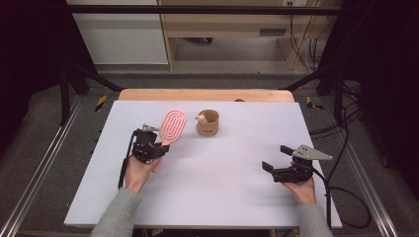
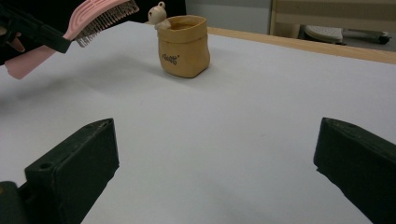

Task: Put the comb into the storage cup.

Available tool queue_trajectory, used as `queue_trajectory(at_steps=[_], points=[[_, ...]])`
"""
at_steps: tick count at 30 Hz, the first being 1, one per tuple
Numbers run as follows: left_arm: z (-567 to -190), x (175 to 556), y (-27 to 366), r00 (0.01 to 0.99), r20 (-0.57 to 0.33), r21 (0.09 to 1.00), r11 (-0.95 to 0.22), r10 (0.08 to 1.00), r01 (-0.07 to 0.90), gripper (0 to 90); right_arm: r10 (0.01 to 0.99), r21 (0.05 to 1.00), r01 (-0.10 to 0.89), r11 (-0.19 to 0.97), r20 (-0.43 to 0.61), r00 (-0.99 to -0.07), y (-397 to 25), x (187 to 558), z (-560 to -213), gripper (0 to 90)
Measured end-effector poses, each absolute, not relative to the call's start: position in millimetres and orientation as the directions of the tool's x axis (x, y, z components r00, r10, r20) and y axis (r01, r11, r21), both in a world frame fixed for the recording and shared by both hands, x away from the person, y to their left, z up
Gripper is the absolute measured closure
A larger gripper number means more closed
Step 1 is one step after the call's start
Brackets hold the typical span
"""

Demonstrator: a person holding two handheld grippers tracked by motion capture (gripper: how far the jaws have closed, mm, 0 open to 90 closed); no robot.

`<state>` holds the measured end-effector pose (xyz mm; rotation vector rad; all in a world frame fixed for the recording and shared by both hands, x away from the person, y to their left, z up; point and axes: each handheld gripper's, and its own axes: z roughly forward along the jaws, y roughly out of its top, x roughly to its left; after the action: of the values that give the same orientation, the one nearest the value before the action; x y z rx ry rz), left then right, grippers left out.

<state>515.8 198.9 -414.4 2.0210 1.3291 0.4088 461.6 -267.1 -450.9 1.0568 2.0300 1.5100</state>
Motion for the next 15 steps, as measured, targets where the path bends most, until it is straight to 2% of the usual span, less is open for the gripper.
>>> queue_trajectory(at_steps=[15], points=[[-408, 495, 203, 0.477, -0.110, 0.765, -0.232, 0.872, 0.601, 70.3, 0.762, 0.935, 0.332, 0.125, 0.124, -0.636, -267, 461, -450, 0.4]])
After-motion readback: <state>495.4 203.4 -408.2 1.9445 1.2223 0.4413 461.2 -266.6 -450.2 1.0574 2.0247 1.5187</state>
